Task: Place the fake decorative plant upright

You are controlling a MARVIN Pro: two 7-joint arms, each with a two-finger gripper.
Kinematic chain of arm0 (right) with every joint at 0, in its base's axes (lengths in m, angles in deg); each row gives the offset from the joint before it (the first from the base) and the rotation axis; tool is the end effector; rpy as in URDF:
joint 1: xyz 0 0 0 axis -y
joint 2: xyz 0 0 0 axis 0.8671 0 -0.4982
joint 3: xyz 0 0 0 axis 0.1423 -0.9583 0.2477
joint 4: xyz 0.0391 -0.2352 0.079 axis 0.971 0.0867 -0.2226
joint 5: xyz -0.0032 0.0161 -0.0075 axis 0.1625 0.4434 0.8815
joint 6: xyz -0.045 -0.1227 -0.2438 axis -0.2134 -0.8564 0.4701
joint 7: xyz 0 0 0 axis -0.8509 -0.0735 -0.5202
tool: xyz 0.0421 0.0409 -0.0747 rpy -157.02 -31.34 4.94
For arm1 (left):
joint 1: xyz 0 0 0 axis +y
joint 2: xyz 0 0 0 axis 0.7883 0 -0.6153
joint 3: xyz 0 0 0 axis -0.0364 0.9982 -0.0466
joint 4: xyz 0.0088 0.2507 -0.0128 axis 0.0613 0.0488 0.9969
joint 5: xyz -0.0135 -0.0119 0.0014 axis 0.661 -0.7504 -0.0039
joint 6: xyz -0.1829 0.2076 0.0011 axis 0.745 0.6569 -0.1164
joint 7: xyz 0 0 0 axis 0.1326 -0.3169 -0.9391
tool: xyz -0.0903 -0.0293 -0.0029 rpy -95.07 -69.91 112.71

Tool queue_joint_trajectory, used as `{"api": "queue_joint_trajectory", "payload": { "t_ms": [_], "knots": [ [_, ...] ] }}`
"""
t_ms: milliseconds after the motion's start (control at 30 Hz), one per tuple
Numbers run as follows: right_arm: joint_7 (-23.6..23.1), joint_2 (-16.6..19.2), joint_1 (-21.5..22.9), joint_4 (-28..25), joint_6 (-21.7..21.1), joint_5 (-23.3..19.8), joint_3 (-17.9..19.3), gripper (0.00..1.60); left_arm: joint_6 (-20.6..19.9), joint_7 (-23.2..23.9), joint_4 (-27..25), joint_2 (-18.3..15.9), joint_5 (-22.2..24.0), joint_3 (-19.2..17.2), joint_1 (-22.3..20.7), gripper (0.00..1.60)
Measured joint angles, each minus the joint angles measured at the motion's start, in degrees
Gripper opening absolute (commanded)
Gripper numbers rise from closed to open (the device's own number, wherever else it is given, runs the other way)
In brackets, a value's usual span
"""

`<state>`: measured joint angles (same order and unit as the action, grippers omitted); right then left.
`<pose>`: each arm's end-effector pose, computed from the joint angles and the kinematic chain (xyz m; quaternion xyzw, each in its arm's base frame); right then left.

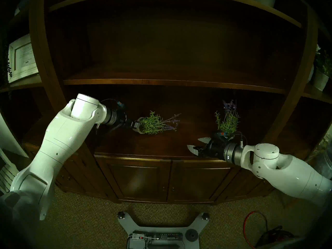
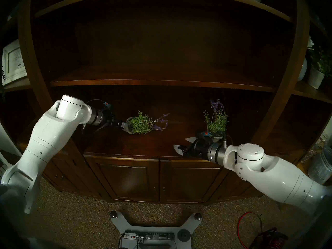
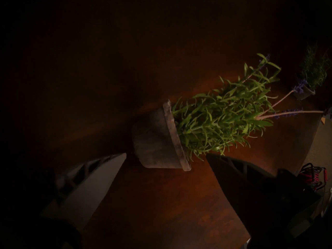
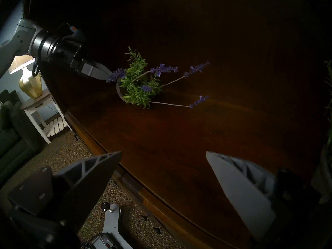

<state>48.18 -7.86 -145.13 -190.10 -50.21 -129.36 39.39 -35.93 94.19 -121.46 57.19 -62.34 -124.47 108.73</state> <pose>0.3179 -0.0313 -0.2282 -0.8043 -0.2438 -0.4846 0.2426 0.4536 0.0597 -0.1752 0.8901 -0.2252 0.3760 0.1247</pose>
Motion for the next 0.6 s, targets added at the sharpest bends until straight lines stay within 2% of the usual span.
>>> {"api": "queue_joint_trajectory", "payload": {
  "t_ms": [600],
  "knots": [
    [0.0,0.0,0.0,-0.01,0.0,0.0,0.0,1.6,0.0,-4.63,1.46,-0.39,4.06,2.3,-1.74,1.6]
  ]
}}
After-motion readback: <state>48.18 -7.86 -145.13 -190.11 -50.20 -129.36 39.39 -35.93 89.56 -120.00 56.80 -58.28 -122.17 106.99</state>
